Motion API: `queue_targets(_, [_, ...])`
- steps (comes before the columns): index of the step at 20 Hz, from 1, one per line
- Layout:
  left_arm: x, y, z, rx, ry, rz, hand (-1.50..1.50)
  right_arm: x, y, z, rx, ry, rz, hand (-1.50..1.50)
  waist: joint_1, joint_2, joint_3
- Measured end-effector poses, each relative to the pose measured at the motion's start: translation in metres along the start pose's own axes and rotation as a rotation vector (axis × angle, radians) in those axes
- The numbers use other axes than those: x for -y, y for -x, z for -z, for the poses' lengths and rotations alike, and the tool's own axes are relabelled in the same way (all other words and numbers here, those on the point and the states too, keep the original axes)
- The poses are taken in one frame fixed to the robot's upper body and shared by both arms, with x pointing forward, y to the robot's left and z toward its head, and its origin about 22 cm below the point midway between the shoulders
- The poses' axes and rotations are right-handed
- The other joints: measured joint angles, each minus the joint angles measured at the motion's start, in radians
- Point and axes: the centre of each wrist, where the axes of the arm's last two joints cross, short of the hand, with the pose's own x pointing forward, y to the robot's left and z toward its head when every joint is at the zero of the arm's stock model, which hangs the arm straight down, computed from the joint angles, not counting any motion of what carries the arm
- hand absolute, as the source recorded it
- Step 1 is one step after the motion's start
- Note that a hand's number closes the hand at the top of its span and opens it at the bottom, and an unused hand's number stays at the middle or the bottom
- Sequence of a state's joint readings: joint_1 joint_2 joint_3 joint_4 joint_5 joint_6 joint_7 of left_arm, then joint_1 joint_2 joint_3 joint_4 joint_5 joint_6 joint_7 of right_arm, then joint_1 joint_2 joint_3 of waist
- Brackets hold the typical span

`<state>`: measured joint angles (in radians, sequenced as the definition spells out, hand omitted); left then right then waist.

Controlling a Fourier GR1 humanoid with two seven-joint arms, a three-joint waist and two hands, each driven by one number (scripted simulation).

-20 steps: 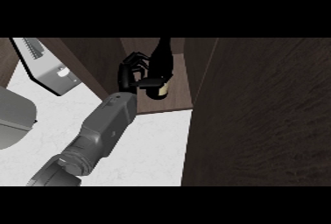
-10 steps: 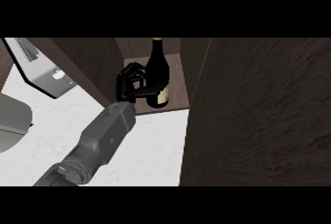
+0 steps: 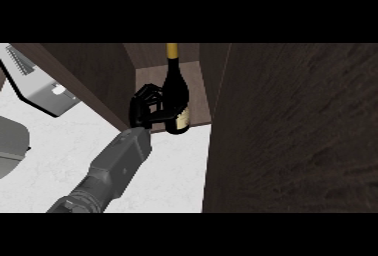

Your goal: Pick up the wine, place it into the cabinet and close the cabinet

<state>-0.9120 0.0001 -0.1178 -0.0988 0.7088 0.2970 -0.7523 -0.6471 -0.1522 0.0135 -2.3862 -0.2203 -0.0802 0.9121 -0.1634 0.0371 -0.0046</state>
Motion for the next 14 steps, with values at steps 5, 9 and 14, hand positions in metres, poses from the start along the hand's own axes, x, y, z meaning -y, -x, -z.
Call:
queue_targets(5, [-0.0041,0.003,-0.0021,0.001,-0.019,0.015,1.5,0.0001,0.0,0.0003,-0.003,-0.009,0.003,-1.5,-0.014,-0.001,0.0])
queue_targets(9, [-0.0052,0.0033,-0.0024,0.017,-0.029,0.022,1.5,0.0014,0.0012,-0.0001,-0.002,-0.011,0.007,-1.5,-0.023,0.001,0.0])
queue_targets(14, [0.0031,-0.003,0.0009,0.024,-0.029,0.031,1.5,0.0026,0.004,-0.0014,-0.01,-0.012,0.014,-1.5,-0.024,0.003,0.0])
